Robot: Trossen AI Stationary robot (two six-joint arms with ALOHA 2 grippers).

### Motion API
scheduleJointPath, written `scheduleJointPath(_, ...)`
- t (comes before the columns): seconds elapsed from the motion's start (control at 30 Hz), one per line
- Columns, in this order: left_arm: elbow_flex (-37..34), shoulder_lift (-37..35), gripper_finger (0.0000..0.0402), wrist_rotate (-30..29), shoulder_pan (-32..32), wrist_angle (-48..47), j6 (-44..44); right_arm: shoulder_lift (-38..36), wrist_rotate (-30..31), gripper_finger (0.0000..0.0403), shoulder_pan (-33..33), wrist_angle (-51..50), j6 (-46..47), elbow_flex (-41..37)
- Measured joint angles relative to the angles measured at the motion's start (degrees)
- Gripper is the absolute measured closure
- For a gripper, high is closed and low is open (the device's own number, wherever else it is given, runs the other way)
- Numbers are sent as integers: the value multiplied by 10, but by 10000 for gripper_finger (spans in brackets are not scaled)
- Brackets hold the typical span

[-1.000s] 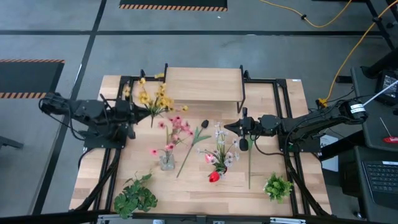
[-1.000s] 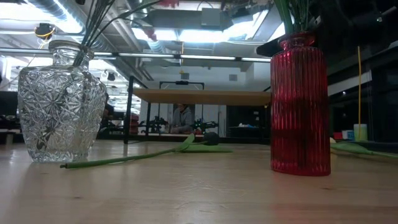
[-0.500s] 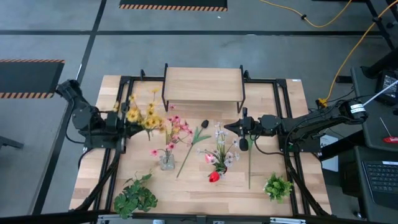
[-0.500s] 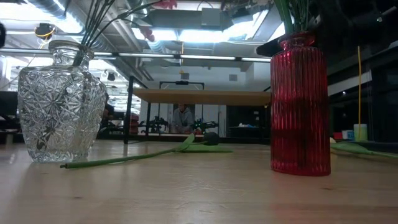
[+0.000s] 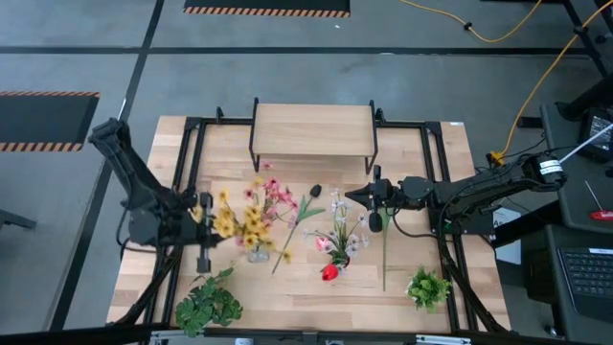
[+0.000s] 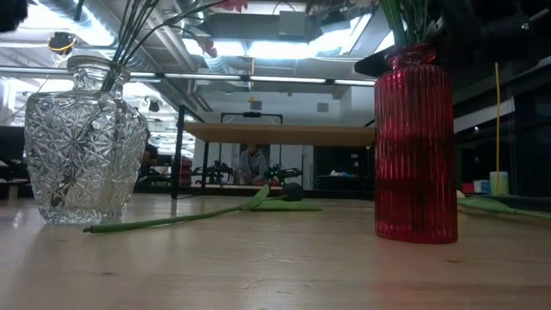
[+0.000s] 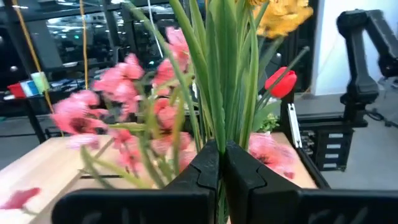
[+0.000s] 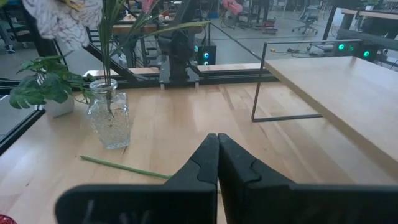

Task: Pick and place flowers into a vace then onto a shelf
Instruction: Put the yellow flowers into the transparent vase

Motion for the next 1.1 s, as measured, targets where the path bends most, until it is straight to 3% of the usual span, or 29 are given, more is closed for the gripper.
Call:
scheduleJointPath(0.17, 0, 62, 398, -47, -17, 92, 28, 0, 0, 398, 0, 0, 1, 0)
scheduleJointPath(0.57, 0, 169, 398, -171, -35, 205, 40, 0, 0, 398, 27, -1, -1, 0)
scheduleJointPath(0.73, 0, 203, 398, -190, -32, 254, 68, 0, 0, 398, 37, -1, -1, 0)
scheduleJointPath(1.1, 0, 245, 398, -171, 0, 275, 44, 0, 0, 398, 55, -1, 0, 0)
